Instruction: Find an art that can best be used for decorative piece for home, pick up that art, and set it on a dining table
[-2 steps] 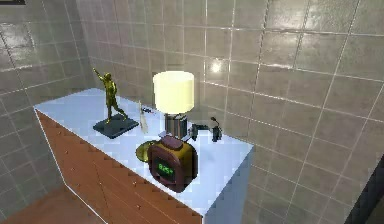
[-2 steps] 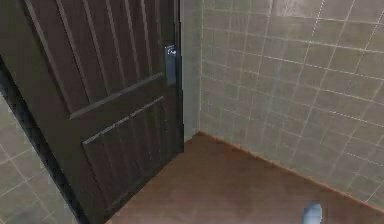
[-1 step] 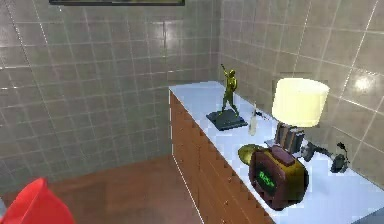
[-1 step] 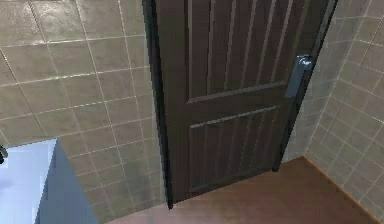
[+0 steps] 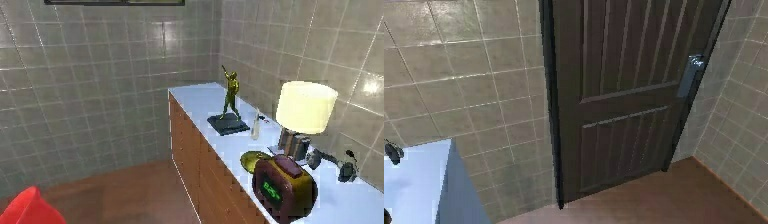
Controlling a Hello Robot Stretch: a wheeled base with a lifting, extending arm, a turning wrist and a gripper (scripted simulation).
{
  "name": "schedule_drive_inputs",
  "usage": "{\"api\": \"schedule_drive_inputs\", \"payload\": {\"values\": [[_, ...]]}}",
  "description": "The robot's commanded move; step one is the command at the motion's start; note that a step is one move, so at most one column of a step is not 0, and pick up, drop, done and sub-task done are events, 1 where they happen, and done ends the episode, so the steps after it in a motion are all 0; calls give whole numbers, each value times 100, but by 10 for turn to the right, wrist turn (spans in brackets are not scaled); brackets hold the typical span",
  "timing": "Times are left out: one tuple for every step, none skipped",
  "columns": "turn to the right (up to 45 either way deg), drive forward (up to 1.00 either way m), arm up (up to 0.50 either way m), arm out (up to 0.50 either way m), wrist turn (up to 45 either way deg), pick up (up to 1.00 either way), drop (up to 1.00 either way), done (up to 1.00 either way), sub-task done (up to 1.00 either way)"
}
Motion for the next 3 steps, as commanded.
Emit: {"api": "schedule_drive_inputs", "payload": {"values": [[-450, 0, 0, 0, 0, 0, 0, 0, 0], [-300, 0, 0, 0, 0, 0, 0, 0, 0], [450, 0, 0, 0, 0, 0, 0, 0, 0]]}}
